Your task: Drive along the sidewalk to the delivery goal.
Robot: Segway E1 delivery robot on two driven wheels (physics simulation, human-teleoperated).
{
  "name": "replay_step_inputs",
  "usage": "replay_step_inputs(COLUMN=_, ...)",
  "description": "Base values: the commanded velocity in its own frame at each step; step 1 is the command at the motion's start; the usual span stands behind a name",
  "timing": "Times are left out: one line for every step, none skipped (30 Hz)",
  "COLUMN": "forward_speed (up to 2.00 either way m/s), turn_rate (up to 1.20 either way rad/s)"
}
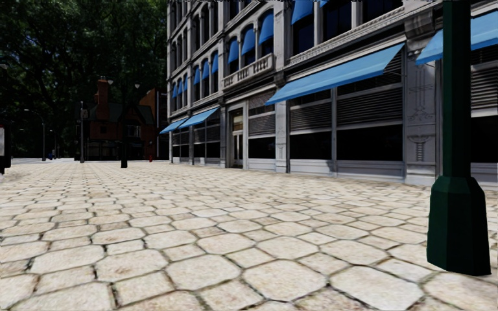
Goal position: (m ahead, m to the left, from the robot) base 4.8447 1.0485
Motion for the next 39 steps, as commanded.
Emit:
replay_step_inputs(forward_speed=1.57, turn_rate=0.47)
replay_step_inputs(forward_speed=1.57, turn_rate=0.47)
replay_step_inputs(forward_speed=1.57, turn_rate=0.47)
replay_step_inputs(forward_speed=1.57, turn_rate=0.47)
replay_step_inputs(forward_speed=1.57, turn_rate=0.47)
replay_step_inputs(forward_speed=1.57, turn_rate=0.47)
replay_step_inputs(forward_speed=1.57, turn_rate=0.47)
replay_step_inputs(forward_speed=1.57, turn_rate=0.47)
replay_step_inputs(forward_speed=1.57, turn_rate=0.47)
replay_step_inputs(forward_speed=1.57, turn_rate=0.47)
replay_step_inputs(forward_speed=1.57, turn_rate=0.47)
replay_step_inputs(forward_speed=1.57, turn_rate=0.47)
replay_step_inputs(forward_speed=1.57, turn_rate=0.47)
replay_step_inputs(forward_speed=1.57, turn_rate=0.47)
replay_step_inputs(forward_speed=1.55, turn_rate=0.47)
replay_step_inputs(forward_speed=1.55, turn_rate=0.47)
replay_step_inputs(forward_speed=1.51, turn_rate=0.47)
replay_step_inputs(forward_speed=1.49, turn_rate=0.47)
replay_step_inputs(forward_speed=1.48, turn_rate=0.47)
replay_step_inputs(forward_speed=1.48, turn_rate=0.47)
replay_step_inputs(forward_speed=1.48, turn_rate=0.47)
replay_step_inputs(forward_speed=1.48, turn_rate=0.47)
replay_step_inputs(forward_speed=1.48, turn_rate=0.47)
replay_step_inputs(forward_speed=1.48, turn_rate=0.47)
replay_step_inputs(forward_speed=1.48, turn_rate=0.47)
replay_step_inputs(forward_speed=1.48, turn_rate=0.47)
replay_step_inputs(forward_speed=1.48, turn_rate=0.47)
replay_step_inputs(forward_speed=1.48, turn_rate=0.47)
replay_step_inputs(forward_speed=1.48, turn_rate=0.47)
replay_step_inputs(forward_speed=1.48, turn_rate=0.47)
replay_step_inputs(forward_speed=1.48, turn_rate=0.47)
replay_step_inputs(forward_speed=1.48, turn_rate=0.47)
replay_step_inputs(forward_speed=1.48, turn_rate=0.47)
replay_step_inputs(forward_speed=1.48, turn_rate=0.47)
replay_step_inputs(forward_speed=1.48, turn_rate=0.47)
replay_step_inputs(forward_speed=1.48, turn_rate=0.47)
replay_step_inputs(forward_speed=1.48, turn_rate=0.47)
replay_step_inputs(forward_speed=1.48, turn_rate=0.47)
replay_step_inputs(forward_speed=1.48, turn_rate=0.47)
